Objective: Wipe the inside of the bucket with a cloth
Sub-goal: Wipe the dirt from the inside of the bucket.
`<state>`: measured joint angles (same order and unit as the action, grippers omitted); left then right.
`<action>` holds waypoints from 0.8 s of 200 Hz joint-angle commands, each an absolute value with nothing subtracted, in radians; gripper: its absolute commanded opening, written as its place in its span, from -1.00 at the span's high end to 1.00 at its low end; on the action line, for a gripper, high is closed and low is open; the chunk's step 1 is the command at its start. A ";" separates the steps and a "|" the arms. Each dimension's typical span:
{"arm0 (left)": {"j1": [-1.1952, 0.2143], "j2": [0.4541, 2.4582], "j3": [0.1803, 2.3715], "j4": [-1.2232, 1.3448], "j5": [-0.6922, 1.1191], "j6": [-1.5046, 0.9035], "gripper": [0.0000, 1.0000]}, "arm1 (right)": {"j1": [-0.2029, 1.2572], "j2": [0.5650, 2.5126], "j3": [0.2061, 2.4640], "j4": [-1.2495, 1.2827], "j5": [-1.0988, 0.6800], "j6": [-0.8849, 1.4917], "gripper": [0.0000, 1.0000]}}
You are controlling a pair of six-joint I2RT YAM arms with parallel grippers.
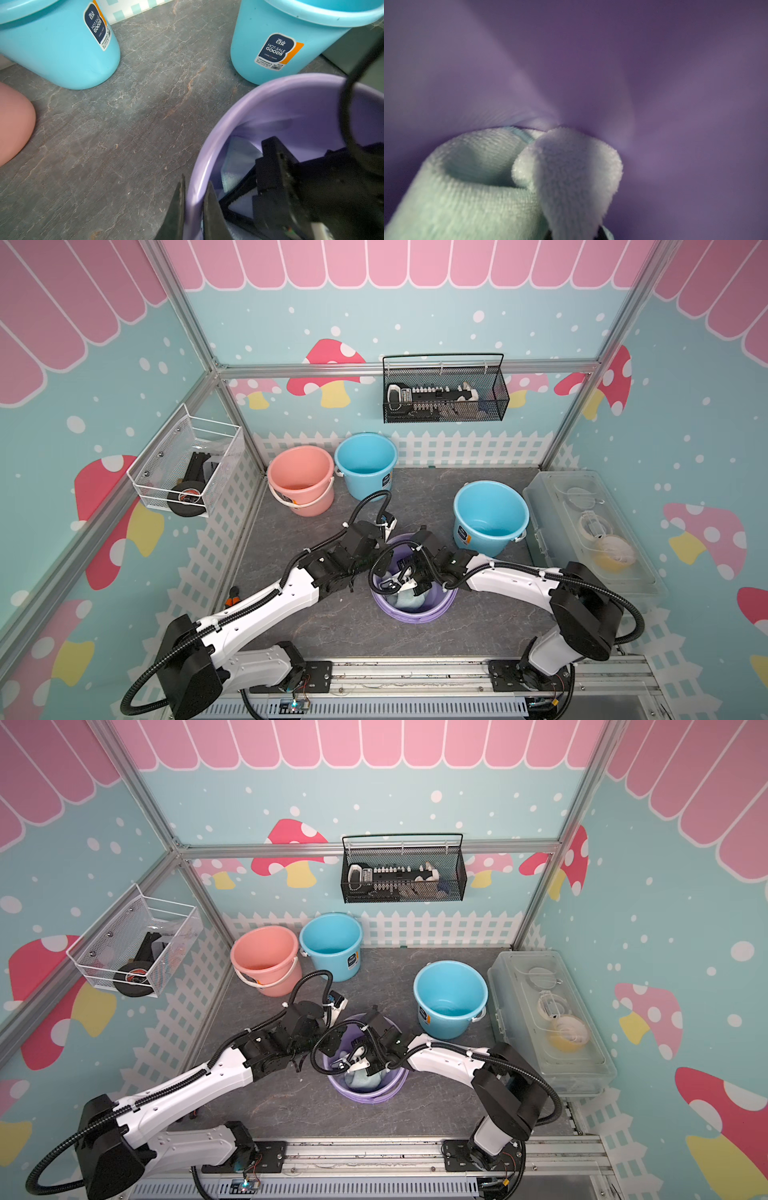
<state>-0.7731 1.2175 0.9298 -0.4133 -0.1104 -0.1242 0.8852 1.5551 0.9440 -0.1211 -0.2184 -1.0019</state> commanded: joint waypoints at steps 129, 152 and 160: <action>-0.663 1.232 0.928 -0.346 0.183 -0.185 1.00 | 0.902 1.284 0.970 -0.005 0.241 -1.458 0.92; -0.663 1.221 0.925 -0.344 0.205 -0.176 1.00 | 0.900 1.320 0.985 0.008 0.306 -1.556 0.92; -0.664 1.218 0.923 -0.342 0.211 -0.174 1.00 | 0.900 1.334 0.984 -0.003 0.302 -1.577 0.92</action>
<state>-0.6666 1.2297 0.9318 -0.3649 0.1513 -0.1795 0.8986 1.3052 0.9504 -0.0433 0.2207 -1.4368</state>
